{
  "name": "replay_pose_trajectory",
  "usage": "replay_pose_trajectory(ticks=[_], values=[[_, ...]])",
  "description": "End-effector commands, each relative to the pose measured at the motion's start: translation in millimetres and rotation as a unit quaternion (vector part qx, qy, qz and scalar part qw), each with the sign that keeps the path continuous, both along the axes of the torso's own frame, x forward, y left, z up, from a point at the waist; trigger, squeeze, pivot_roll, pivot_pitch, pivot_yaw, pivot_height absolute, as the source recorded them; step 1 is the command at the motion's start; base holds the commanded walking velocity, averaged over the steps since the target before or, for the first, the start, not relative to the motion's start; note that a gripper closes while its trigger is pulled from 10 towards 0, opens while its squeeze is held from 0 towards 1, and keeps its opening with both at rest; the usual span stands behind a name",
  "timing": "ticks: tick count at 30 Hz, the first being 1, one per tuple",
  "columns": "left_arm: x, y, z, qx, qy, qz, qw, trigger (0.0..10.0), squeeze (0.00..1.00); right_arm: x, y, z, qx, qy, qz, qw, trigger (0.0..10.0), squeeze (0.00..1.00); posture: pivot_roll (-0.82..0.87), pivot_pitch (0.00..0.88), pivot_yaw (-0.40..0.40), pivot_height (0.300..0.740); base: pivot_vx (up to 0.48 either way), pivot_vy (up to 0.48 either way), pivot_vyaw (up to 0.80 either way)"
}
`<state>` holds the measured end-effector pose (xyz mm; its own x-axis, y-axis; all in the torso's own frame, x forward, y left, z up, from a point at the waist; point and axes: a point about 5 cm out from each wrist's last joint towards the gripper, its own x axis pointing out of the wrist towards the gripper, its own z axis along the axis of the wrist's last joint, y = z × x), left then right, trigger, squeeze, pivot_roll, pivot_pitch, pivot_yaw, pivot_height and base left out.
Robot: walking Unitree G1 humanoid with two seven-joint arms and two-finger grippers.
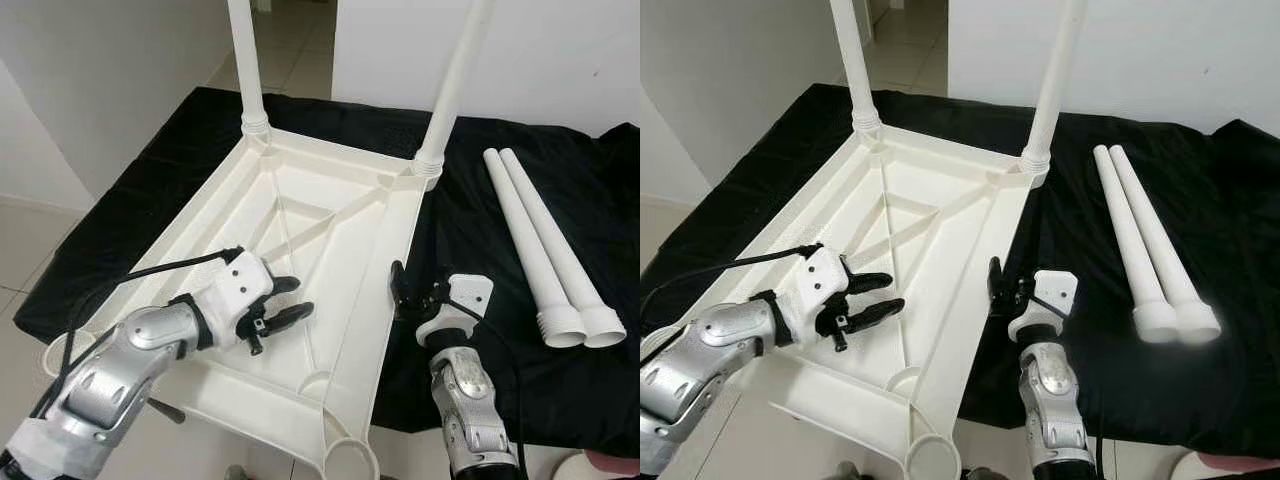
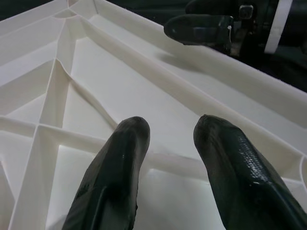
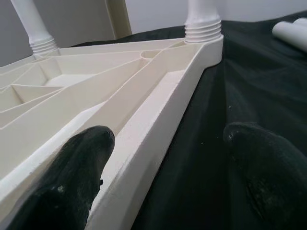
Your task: Building children table
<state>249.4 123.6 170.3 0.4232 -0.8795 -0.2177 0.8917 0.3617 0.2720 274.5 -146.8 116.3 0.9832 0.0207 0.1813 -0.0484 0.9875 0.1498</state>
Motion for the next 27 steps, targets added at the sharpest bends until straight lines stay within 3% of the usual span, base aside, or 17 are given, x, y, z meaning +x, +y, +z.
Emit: replay_pose_trajectory(ticks=[1, 9, 18, 27], values=[[-19.9, -2.2, -4.2, 0.030, 0.051, -0.150, 0.987, 10.0, 0.00, -2.1, 3.8, -1.7, 0.020, 0.011, 0.009, 1.000, 10.0, 0.00, 0.03, 0.101, -0.021, 0.740, 0.000, 0.000, 0.00], [-28.1, 5.4, -12.7, 0.067, 0.067, -0.158, 0.983, 10.0, 0.00, -13.0, 4.3, 9.5, 0.121, -0.003, 0.003, 0.993, 10.0, 0.00, 0.03, 0.106, -0.025, 0.740, 0.000, 0.000, 0.00], [-32.7, 3.8, -18.7, 0.079, 0.081, -0.165, 0.980, 10.0, 0.00, -24.9, 1.9, 14.1, 0.120, 0.011, 0.014, 0.993, 10.0, 0.00, 0.01, 0.124, -0.028, 0.740, 0.000, 0.000, 0.00], [-30.4, -7.7, -22.9, 0.075, 0.072, -0.160, 0.982, 10.0, 0.00, -23.6, 3.9, 6.0, 0.097, 0.086, 0.028, 0.991, 10.0, 0.00, -0.01, 0.137, -0.033, 0.740, 0.000, 0.000, 0.00]])
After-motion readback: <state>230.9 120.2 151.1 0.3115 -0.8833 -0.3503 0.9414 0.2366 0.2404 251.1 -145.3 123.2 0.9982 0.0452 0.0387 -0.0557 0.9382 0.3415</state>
